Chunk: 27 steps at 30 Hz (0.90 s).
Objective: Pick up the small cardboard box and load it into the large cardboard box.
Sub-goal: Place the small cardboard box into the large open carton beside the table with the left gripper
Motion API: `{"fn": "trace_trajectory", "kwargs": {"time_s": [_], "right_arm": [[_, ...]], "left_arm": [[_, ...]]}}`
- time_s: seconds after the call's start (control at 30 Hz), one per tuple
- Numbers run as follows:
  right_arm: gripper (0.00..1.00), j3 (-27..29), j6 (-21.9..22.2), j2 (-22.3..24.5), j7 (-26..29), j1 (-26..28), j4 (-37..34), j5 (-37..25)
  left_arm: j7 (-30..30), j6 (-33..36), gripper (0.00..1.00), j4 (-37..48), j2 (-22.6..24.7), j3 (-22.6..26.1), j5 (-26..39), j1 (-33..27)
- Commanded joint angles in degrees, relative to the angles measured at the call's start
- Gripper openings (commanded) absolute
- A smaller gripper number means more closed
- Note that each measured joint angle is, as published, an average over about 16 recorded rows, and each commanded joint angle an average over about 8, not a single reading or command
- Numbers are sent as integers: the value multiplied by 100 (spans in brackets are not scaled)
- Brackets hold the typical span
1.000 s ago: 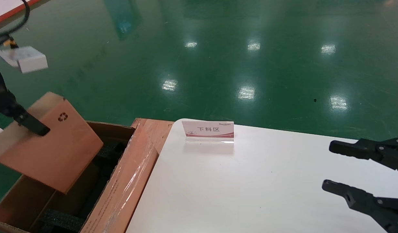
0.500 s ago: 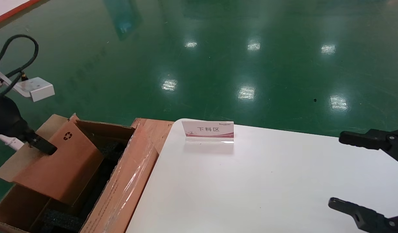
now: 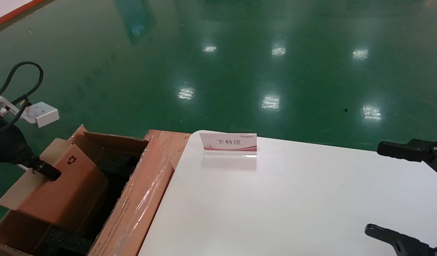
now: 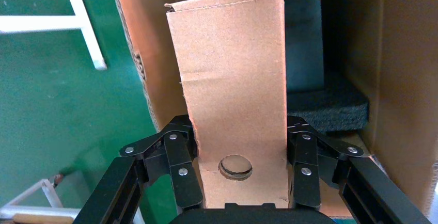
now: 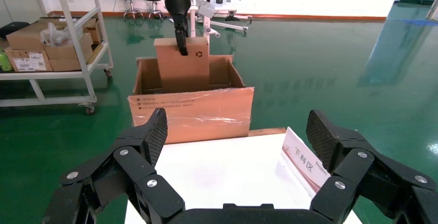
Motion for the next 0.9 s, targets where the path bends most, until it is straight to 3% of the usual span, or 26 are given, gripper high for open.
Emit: {"fn": "trace_trajectory", "kwargs": {"time_s": [0.03,0.9], "right_arm": [[100,-1,0,0,0,0,0,0],[100,-9,4,4,-4,2,0,6]], "left_arm": [[8,-47,0,26,-40,21,17,60],[320,-678,0,539,109,96,301,709]]}}
